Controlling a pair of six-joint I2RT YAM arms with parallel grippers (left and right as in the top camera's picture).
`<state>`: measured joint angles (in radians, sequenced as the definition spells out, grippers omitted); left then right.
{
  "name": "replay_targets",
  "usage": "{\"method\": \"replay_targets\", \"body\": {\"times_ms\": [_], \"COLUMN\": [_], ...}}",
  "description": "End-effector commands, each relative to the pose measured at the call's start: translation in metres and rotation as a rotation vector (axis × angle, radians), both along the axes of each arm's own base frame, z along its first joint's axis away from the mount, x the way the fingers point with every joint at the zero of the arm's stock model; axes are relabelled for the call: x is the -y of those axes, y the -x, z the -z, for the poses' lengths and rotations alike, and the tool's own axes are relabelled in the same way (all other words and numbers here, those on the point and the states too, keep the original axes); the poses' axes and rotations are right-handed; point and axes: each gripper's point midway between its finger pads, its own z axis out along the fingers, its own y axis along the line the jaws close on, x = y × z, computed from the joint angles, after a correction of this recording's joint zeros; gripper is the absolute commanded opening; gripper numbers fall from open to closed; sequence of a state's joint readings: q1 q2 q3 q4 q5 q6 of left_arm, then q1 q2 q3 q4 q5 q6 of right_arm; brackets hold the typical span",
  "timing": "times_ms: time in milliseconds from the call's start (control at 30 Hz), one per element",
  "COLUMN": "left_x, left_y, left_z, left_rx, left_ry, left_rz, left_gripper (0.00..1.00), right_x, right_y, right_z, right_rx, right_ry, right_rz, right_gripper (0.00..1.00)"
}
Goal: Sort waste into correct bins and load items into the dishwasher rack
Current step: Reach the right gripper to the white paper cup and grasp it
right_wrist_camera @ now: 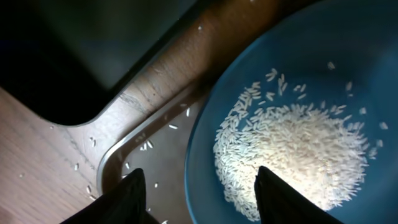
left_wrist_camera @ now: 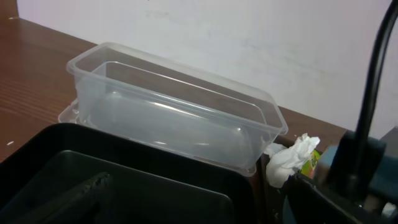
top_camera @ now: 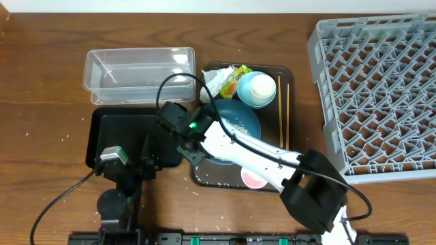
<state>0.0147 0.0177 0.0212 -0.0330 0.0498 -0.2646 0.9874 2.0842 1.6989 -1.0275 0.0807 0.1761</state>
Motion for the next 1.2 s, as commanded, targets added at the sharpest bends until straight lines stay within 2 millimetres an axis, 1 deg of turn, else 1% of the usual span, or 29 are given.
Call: {"method": "replay_targets", "body": {"times_ms": [0, 233, 267, 333, 400, 500, 633, 767, 833, 867, 933, 967, 1000, 1067, 1100, 1167], "left_x": [0.0, 0.0, 0.0, 0.0, 0.0, 0.0, 0.0, 0.0, 0.0, 0.0, 0.0, 0.0, 0.0, 0.0, 0.0, 0.0], "left_y": [0.001, 0.001, 0.001, 0.001, 0.001, 0.001, 0.001, 0.001, 0.001, 0.001, 0.001, 0.001, 0.001, 0.001, 0.001, 0.001], "left_z": [0.017, 0.017, 0.017, 0.017, 0.017, 0.017, 0.017, 0.017, 0.017, 0.017, 0.017, 0.017, 0.017, 0.017, 0.017, 0.017], "left_rx": [-0.052, -0.052, -0.052, -0.052, -0.052, -0.052, -0.052, -0.052, -0.052, -0.052, -0.052, -0.052, -0.052, -0.052, -0.052, -0.052], "left_ry": [-0.01, -0.01, -0.01, -0.01, -0.01, -0.01, -0.01, -0.01, -0.01, -0.01, -0.01, -0.01, -0.01, -0.01, -0.01, -0.01], "left_rz": [-0.002, -0.002, -0.002, -0.002, -0.002, -0.002, -0.002, -0.002, -0.002, -0.002, -0.002, -0.002, -0.002, -0.002, -0.002, -0.002], "left_gripper": [0.91, 0.91, 0.91, 0.91, 0.91, 0.91, 0.91, 0.91, 0.91, 0.91, 0.91, 0.91, 0.91, 0.91, 0.91, 0.91], "right_x": [0.01, 0.014, 0.014, 0.016, 0.019, 0.031, 0.045, 0.072, 0.085, 0.093, 0.108, 0.114, 0.123, 0.134, 0.14, 0.146], "right_y": [-0.003, -0.002, -0.002, -0.004, -0.011, -0.029, -0.053, -0.082, -0.095, -0.103, -0.118, -0.125, -0.134, -0.146, -0.153, -0.165], "right_z": [0.013, 0.02, 0.021, 0.02, 0.013, -0.006, -0.045, -0.087, -0.1, -0.106, -0.114, -0.116, -0.117, -0.116, -0.116, -0.112], "right_rx": [-0.007, -0.008, -0.007, -0.003, 0.014, 0.07, 0.101, 0.134, 0.15, 0.162, 0.181, 0.187, 0.195, 0.202, 0.205, 0.199], "right_ry": [0.033, 0.039, 0.042, 0.044, 0.041, 0.053, 0.019, -0.03, -0.061, -0.076, -0.105, -0.116, -0.128, -0.141, -0.155, -0.194], "right_rz": [0.04, 0.045, 0.046, 0.055, 0.087, 0.176, 0.246, 0.351, 0.392, 0.419, 0.468, 0.488, 0.518, 0.553, 0.572, 0.6], "right_gripper": [0.53, 0.53, 0.51, 0.48, 0.48, 0.56, 0.61, 0.66, 0.7, 0.75, 0.91, 0.94, 0.94, 0.93, 0.92, 0.86]}}
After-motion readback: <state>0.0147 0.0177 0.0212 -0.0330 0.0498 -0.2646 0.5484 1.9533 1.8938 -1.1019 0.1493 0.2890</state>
